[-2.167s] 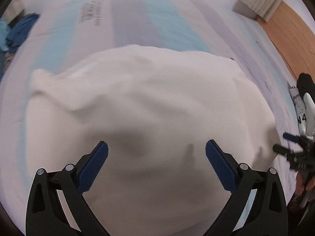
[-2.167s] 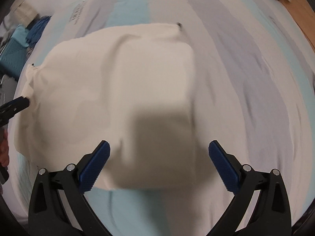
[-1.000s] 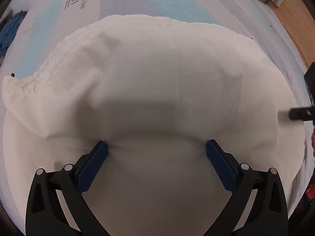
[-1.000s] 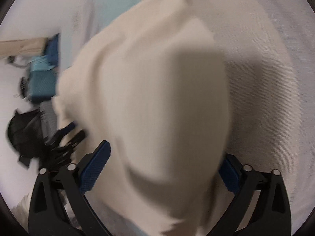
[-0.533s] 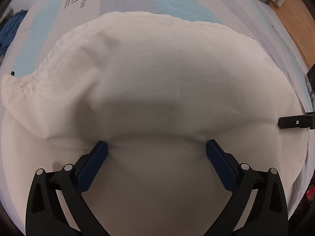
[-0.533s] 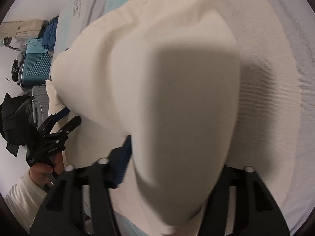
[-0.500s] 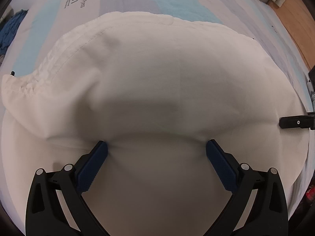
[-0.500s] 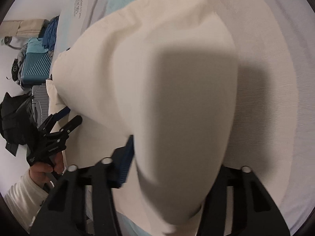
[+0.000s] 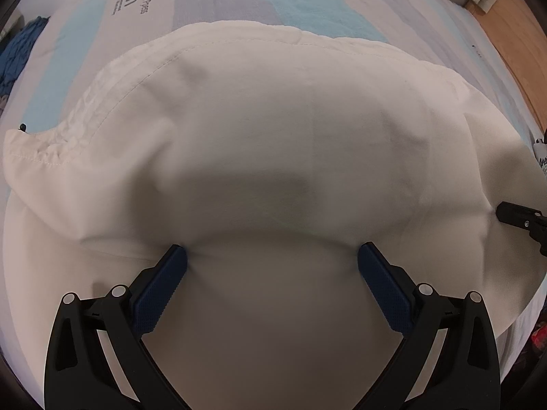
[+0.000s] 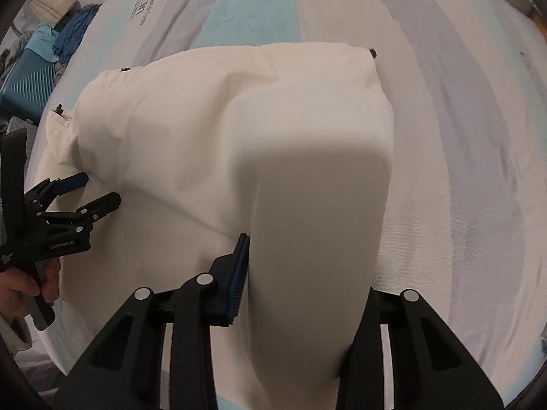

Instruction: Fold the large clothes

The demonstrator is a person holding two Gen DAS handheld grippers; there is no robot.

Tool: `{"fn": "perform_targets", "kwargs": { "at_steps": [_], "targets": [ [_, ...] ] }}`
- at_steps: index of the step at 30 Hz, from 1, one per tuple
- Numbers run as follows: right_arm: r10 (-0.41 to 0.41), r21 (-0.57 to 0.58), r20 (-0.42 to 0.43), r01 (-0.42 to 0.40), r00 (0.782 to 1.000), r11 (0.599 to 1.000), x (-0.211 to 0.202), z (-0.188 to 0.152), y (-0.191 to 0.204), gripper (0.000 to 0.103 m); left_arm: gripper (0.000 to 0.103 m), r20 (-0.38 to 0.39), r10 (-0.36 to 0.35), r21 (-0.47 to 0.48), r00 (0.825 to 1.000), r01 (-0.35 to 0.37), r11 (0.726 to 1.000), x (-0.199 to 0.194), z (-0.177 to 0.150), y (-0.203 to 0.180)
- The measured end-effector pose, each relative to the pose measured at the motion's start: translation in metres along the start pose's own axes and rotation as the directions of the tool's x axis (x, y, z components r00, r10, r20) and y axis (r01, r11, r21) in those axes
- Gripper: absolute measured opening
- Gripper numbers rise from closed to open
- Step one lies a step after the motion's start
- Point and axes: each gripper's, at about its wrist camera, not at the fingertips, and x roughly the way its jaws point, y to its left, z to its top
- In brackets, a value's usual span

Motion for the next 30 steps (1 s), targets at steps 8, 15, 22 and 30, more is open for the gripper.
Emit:
{"fn": "perform_targets", "kwargs": {
  "at_steps": [8,15,22,30],
  "targets": [
    [-0.004,0.004,0.020,0.004,1.000,1.000,-0.012,0.003,0.018,0.024,0.098,0.002,-0.004,-0.003,1.000,0.004,1.000,-0.001,0.002,0.002],
    [0.009,0.009,0.034,-0.009,0.999,1.000,-0.034,0.004,0.028,0.020,0.098,0.011,-0.005,-0.006,1.000,0.005,1.000,-0.001,-0.001,0.003],
    [0.042,0.012,0.039,-0.043,0.998,0.999,-0.059,0.004,0.043,0.018,0.098,0.010,-0.011,-0.011,1.000,0.011,1.000,-0.002,-0.002,0.004],
    [0.102,-0.007,0.044,-0.102,0.994,0.995,-0.090,0.009,0.076,0.016,0.094,0.042,-0.031,-0.051,0.999,0.033,0.998,-0.023,-0.002,0.016]
  ]
}}
